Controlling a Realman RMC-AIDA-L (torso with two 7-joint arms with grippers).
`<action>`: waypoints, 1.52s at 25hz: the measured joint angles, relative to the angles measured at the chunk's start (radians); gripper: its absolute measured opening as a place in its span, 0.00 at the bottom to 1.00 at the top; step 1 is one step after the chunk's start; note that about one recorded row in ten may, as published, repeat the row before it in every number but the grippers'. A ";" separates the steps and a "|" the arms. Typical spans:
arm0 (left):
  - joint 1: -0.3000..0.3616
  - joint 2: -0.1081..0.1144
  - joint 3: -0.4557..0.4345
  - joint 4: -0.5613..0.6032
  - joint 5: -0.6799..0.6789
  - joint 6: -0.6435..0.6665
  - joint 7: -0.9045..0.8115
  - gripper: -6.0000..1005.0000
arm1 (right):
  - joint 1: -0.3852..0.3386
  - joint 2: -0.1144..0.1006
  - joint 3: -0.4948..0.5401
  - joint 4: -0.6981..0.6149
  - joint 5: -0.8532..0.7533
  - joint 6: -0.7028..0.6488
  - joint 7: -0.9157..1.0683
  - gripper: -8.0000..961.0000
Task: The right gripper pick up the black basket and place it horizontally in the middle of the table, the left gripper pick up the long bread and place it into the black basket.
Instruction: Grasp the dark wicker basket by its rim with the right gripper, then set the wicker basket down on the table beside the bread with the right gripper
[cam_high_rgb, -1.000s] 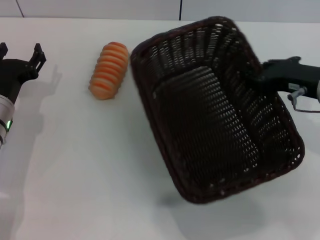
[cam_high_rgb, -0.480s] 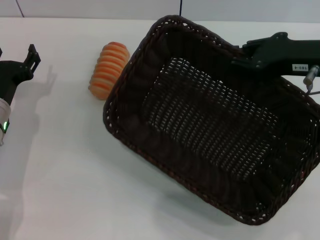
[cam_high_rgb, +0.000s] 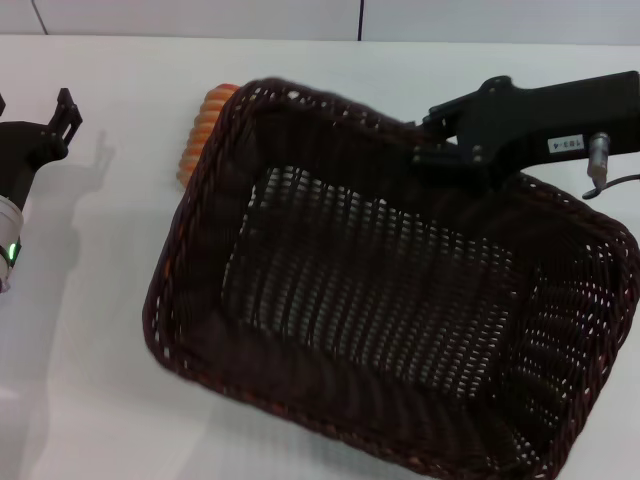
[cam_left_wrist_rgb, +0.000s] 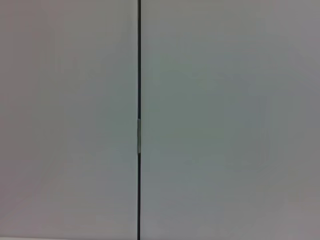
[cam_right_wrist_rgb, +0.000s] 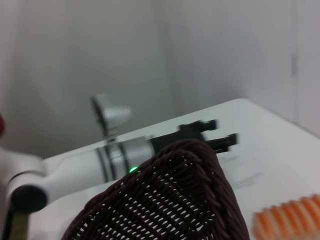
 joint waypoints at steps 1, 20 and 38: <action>0.000 0.000 0.000 -0.001 0.000 0.000 -0.001 0.84 | 0.013 -0.001 0.001 0.008 -0.001 -0.016 -0.013 0.22; 0.000 0.000 0.001 -0.003 0.000 0.006 -0.014 0.84 | 0.285 -0.005 -0.035 0.309 -0.230 -0.072 -0.141 0.21; -0.019 0.003 0.000 0.001 0.000 0.001 -0.014 0.84 | 0.377 -0.003 -0.147 0.436 -0.235 0.093 -0.160 0.21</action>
